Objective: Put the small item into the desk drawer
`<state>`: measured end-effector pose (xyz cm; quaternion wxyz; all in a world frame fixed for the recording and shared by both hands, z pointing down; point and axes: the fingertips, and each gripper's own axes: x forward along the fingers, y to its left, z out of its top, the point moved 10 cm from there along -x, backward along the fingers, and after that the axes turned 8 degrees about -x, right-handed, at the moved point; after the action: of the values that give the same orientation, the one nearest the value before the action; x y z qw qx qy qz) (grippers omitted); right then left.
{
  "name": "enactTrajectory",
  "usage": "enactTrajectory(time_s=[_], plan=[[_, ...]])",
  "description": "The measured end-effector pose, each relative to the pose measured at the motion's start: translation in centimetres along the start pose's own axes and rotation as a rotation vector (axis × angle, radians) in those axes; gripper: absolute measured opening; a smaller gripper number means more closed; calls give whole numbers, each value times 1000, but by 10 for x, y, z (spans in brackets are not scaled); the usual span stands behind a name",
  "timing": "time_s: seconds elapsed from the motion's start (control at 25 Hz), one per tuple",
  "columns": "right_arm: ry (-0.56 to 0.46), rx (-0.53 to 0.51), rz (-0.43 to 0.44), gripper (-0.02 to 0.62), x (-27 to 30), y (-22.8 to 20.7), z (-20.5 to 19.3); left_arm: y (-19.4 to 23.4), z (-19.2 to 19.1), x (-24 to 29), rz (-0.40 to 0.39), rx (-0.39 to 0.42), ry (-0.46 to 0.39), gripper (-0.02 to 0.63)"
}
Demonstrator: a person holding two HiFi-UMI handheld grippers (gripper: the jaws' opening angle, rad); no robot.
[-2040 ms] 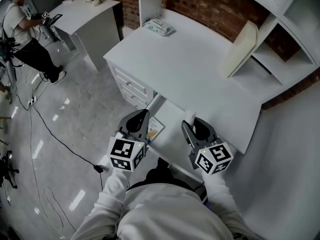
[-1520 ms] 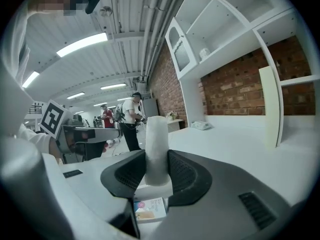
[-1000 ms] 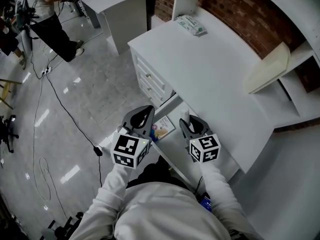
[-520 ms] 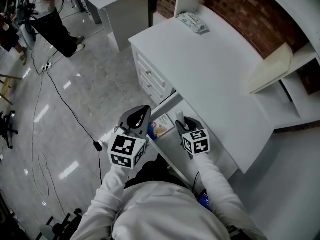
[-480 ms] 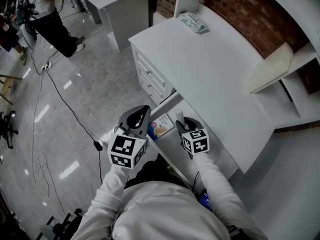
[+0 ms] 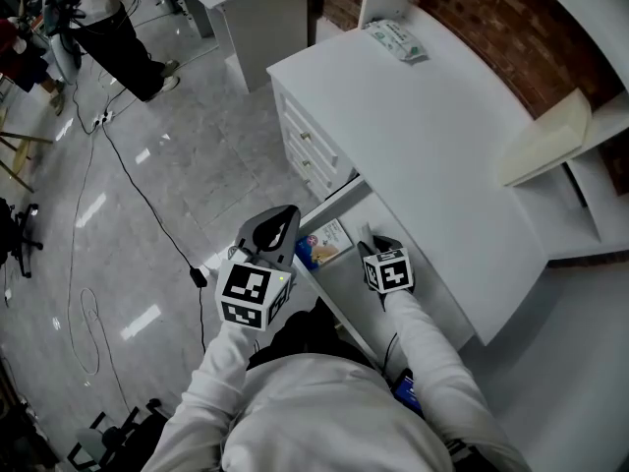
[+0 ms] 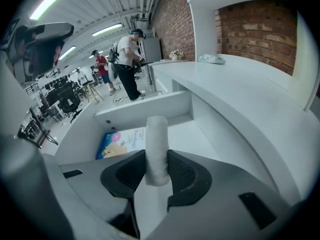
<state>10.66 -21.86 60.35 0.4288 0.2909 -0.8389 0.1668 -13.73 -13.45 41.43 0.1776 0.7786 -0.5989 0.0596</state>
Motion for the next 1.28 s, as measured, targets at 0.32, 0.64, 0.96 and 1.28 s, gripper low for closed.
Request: enactTrajectory(time_s=[0.32, 0.64, 0.96, 1.28], plan=[[118, -22, -1, 153, 18, 0, -14, 7, -1, -2, 23, -8, 2, 18], [206, -5, -35, 153, 28, 1, -21, 10, -8, -4, 28, -20, 22, 18], [207, -15, -32, 155, 32, 3, -19, 12, -12, -5, 34, -30, 27, 18], [176, 13, -12, 189, 30, 2, -18, 12, -9, -6, 33, -22, 25, 18]])
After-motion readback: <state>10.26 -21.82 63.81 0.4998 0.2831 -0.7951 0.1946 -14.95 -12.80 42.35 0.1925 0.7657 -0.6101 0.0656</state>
